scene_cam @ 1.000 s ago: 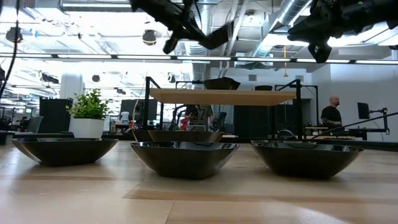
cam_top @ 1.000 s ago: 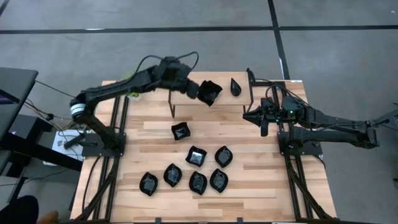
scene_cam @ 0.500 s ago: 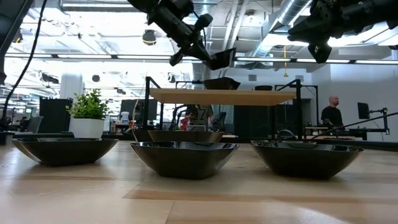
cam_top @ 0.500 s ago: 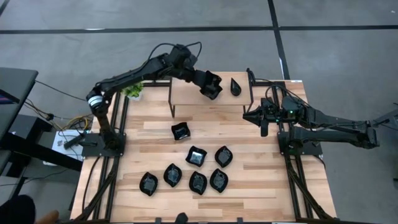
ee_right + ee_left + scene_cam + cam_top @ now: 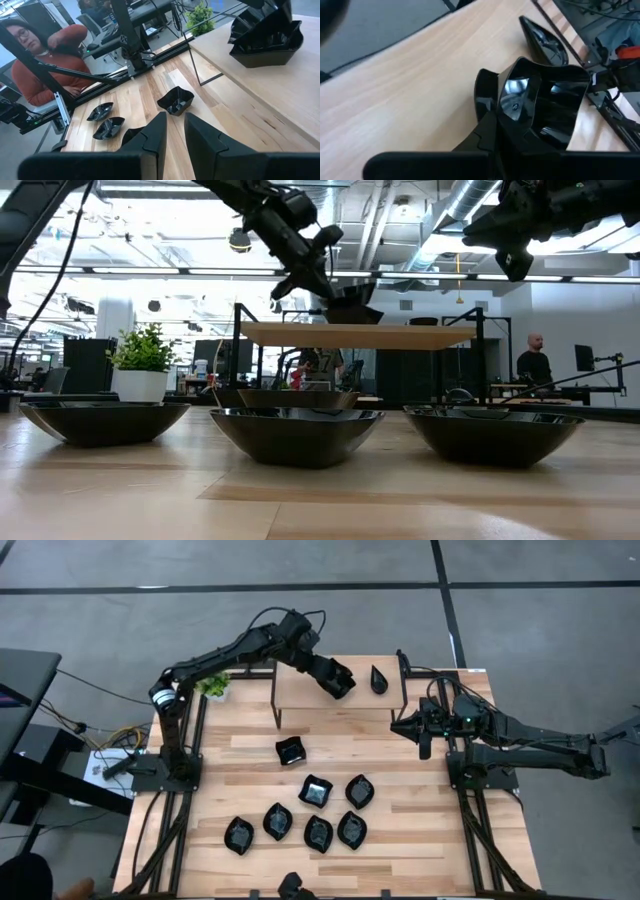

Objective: Pick & Place Mini shaped plates
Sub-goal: Stack the distorted square plate on top of the other distorted square plate on the shelf

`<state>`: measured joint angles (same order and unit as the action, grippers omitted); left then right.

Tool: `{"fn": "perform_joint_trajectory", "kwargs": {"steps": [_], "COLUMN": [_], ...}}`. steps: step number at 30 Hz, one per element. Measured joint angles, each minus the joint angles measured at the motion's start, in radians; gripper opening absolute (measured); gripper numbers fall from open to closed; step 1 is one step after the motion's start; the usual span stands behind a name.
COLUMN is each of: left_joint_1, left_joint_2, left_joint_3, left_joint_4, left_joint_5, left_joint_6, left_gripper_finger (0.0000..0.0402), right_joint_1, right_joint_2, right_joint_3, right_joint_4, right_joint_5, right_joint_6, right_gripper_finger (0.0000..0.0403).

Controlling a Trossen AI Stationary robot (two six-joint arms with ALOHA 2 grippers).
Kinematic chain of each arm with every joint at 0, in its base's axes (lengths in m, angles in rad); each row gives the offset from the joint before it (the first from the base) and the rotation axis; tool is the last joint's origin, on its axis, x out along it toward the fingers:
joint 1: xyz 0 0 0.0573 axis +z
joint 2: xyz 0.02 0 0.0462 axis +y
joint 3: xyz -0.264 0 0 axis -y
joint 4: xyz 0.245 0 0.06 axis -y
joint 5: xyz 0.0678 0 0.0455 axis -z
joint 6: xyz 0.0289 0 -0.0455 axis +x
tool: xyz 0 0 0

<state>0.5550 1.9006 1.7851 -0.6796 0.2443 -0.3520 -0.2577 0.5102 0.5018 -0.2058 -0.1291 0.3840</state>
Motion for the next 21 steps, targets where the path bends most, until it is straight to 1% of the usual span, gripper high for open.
{"fn": "perform_joint_trajectory", "kwargs": {"steps": [6,17,21], "left_joint_1": [0.009,0.006,0.002], "left_joint_2": [-0.013,-0.013,-0.013], "left_joint_3": [0.001,0.001,0.001], "left_joint_4": [-0.001,-0.001,-0.001], "left_joint_5": [0.057,0.070,0.071], "left_joint_6": [0.014,0.108,0.113], "left_gripper_finger": [0.0004,0.0004,0.0004], "right_joint_1": [0.000,0.000,0.000], "right_joint_2": [0.000,0.000,0.000], "right_joint_3": [0.000,0.000,0.000], "right_joint_4": [0.000,0.000,0.000], "right_joint_5": [0.000,0.000,0.000], "right_joint_6": [0.000,0.001,0.001], "right_gripper_finger": [0.0063,0.0063,0.0063]}}
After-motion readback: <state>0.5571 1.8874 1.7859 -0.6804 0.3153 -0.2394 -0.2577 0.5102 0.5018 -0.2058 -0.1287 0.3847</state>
